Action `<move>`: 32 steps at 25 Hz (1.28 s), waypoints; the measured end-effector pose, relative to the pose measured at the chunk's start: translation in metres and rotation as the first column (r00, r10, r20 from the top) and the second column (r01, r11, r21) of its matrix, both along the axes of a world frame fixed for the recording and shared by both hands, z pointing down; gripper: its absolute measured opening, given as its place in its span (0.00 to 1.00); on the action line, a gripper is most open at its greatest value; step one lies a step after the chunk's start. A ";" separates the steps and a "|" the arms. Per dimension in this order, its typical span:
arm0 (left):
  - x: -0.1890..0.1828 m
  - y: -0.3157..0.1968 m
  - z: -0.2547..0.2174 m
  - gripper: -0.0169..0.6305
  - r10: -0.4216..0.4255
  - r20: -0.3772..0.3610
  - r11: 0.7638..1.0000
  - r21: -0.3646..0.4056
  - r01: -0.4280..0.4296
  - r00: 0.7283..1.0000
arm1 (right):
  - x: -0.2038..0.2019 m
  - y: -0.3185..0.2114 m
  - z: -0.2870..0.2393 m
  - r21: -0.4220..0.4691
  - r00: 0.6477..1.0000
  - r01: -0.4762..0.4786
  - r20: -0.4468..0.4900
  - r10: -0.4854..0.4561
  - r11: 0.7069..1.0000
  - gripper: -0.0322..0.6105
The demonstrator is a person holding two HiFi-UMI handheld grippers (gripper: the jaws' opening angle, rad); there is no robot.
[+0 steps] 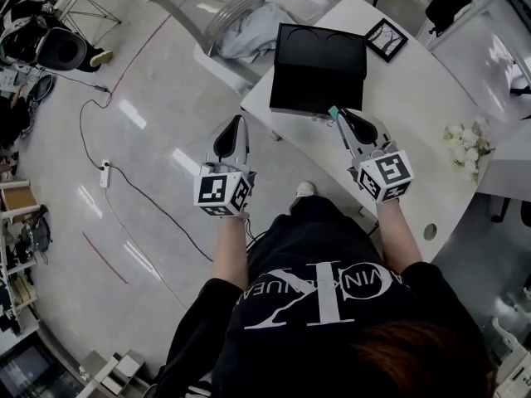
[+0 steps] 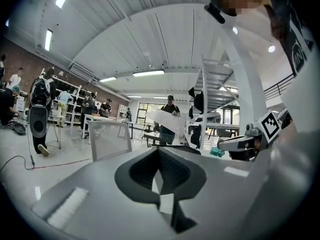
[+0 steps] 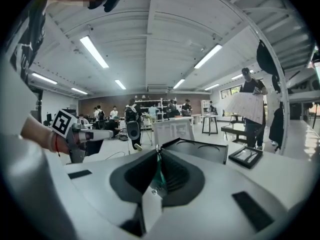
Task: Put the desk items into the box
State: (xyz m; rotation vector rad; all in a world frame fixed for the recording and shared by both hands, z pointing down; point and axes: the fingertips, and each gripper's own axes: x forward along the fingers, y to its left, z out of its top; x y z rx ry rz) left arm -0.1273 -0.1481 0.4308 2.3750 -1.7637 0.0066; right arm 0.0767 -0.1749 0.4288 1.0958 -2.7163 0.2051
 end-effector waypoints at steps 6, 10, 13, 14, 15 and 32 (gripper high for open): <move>0.002 -0.010 0.004 0.04 0.000 0.014 1.000 0.000 0.000 1.000 | -0.011 -0.017 0.005 -0.001 0.999 0.042 -0.033 -0.042 0.999 0.10; 0.000 -0.013 0.009 0.04 0.011 0.025 1.000 -0.022 -0.010 1.000 | -0.014 -0.028 0.012 -0.036 0.997 0.028 -0.073 -0.030 0.999 0.10; -0.007 -0.023 0.010 0.04 0.019 0.025 0.999 -0.031 -0.019 1.000 | -0.022 -0.039 0.017 -0.060 0.994 0.015 -0.108 -0.022 0.998 0.10; -0.008 -0.027 0.012 0.04 0.026 0.023 0.999 -0.035 -0.025 0.999 | -0.025 -0.042 0.018 -0.067 0.993 0.013 -0.116 -0.021 0.998 0.10; -0.008 -0.031 0.013 0.04 0.035 0.022 0.999 -0.038 -0.035 0.999 | -0.027 -0.044 0.020 -0.073 0.992 0.011 -0.123 -0.020 0.997 0.10; -0.009 -0.101 0.026 0.04 0.164 0.014 0.984 -0.075 -0.163 0.986 | -0.058 -0.079 0.065 -0.203 0.933 0.067 -0.335 -0.134 0.977 0.10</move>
